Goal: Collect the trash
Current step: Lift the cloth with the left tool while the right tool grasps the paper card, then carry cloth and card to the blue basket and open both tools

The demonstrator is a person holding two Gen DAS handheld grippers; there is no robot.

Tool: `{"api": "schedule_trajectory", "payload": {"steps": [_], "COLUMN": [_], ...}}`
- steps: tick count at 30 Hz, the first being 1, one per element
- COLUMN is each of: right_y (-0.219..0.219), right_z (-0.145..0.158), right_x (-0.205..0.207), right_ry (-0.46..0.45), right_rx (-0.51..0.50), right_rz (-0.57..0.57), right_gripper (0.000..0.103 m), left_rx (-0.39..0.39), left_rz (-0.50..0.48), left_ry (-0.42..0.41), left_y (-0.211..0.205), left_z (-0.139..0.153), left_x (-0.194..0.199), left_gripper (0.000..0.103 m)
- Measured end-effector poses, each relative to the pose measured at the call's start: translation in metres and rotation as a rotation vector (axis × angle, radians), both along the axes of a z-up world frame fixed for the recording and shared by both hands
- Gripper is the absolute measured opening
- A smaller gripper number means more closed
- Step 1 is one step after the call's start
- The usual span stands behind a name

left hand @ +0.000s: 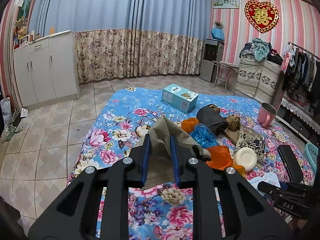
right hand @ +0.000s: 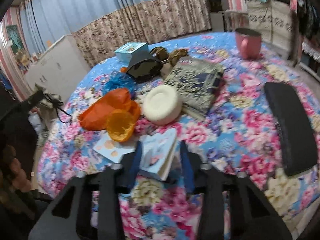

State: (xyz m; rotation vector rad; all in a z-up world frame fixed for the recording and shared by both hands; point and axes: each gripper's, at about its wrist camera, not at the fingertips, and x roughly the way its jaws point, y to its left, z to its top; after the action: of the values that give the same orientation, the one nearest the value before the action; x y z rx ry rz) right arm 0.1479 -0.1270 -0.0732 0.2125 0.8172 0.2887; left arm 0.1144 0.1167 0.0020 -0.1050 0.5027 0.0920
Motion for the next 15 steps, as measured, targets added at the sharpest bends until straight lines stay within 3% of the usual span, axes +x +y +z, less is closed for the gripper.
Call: {"api": "schedule_trajectory", "payload": {"steps": [5, 15], "right_y": [0.004, -0.028], "right_z": [0.007, 0.051], "right_x": [-0.001, -0.006], "right_ry": [-0.031, -0.176], "right_rx": [0.000, -0.137], "right_rz": [0.035, 0.008], "right_gripper": [0.013, 0.009], "left_rx": [0.006, 0.030], "left_rz": [0.001, -0.033], "left_ry": [0.001, 0.025], "left_y": [0.000, -0.022], "left_z": [0.000, 0.004], "left_x": [0.000, 0.006], "left_gripper": [0.019, 0.019]}}
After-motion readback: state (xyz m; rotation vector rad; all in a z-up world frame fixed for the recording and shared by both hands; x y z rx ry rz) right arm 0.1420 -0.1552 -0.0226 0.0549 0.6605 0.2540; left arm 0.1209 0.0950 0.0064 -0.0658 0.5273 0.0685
